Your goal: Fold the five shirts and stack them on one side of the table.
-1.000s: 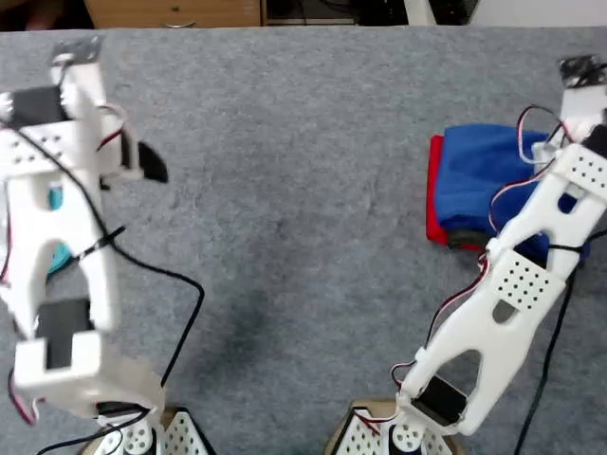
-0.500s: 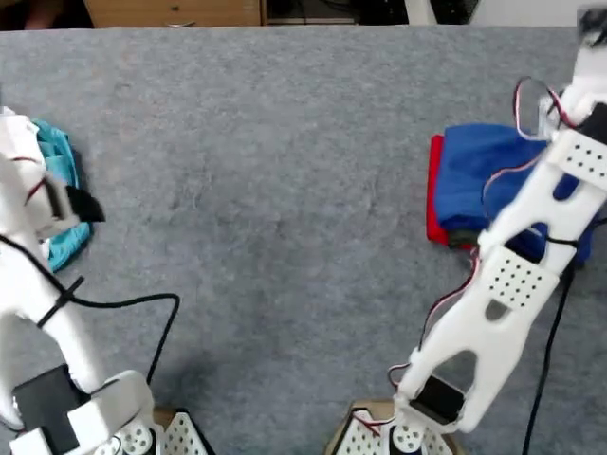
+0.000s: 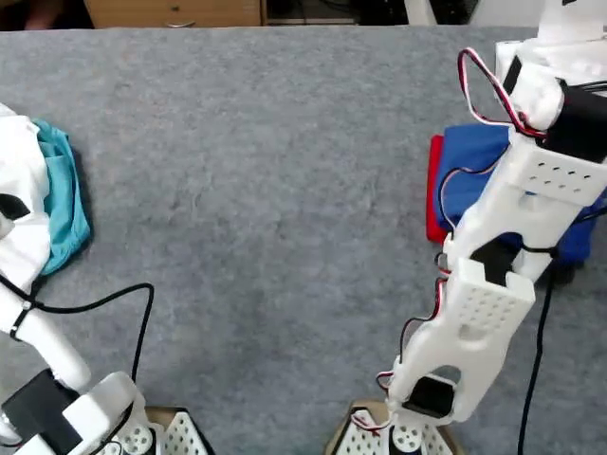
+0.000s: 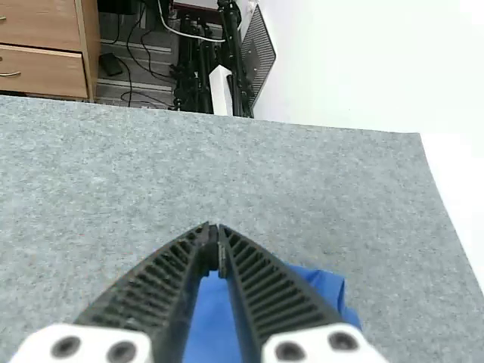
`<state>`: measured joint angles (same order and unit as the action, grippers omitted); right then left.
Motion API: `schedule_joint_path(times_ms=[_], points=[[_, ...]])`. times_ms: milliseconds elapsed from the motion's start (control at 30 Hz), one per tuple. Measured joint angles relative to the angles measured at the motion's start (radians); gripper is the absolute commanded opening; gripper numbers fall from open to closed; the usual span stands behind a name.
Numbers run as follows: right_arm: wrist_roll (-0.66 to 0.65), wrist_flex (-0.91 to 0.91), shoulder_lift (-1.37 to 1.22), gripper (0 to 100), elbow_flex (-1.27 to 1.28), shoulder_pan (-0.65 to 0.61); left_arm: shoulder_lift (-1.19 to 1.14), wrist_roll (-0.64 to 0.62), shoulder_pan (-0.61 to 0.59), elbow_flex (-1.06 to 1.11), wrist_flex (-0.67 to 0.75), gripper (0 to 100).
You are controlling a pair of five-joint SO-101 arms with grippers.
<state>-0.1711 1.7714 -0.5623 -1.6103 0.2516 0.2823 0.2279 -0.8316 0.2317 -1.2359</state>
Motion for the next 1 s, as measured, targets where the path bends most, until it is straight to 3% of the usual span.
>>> schedule_joint_path(times_ms=[233, 467, 700, 1000], points=[[0.0, 0.0, 0.0, 0.4, 0.083, -0.006, -0.137, -0.046, -0.069, 0.143, 0.364, 31], [0.0, 0.0, 0.0, 0.4, 0.157, -0.009, -0.52, -0.058, -0.117, -0.034, 0.419, 30], [0.0, 0.0, 0.0, 0.3, 0.239, -0.009, -0.778, -0.066, -0.071, -0.341, 0.233, 2], [0.0, 0.0, 0.0, 0.3, 0.302, -0.009, -0.756, -0.069, -0.061, -0.672, -0.095, 2]])
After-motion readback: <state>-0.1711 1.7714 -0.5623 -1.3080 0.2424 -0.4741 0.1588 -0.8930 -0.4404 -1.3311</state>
